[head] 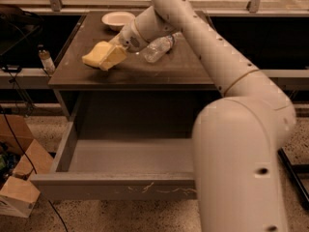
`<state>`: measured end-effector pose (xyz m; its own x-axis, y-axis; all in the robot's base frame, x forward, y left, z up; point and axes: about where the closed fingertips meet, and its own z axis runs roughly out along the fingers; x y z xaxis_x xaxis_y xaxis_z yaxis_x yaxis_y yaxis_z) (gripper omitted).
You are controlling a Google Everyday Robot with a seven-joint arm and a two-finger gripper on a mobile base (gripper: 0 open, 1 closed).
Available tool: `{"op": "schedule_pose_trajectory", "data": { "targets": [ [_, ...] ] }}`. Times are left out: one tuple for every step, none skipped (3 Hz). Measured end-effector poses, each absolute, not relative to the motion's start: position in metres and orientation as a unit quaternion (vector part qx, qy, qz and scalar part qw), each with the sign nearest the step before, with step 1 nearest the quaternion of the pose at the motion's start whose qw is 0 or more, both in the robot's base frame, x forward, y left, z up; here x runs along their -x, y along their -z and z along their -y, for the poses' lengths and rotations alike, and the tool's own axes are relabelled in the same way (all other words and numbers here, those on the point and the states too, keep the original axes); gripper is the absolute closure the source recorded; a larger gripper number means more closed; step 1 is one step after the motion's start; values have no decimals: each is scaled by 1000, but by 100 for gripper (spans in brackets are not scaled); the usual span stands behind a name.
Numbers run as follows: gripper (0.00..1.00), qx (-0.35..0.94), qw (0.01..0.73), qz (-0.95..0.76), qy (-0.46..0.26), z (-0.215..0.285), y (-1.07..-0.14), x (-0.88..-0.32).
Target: Place sponge into top drawer
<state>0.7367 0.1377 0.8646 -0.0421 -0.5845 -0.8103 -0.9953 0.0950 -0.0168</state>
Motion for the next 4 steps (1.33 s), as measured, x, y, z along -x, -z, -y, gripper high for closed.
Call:
{"op": "schedule_pose_trajectory", "data": {
  "targets": [
    [100,651,345,-603,-306,-105,-880,-670],
    [100,695,319,-563,-313,-77,-878,-596],
    [100,720,255,-544,-348,-68,-849,-524],
    [100,696,209,-579,-370,-56,-808,-479]
  ]
}}
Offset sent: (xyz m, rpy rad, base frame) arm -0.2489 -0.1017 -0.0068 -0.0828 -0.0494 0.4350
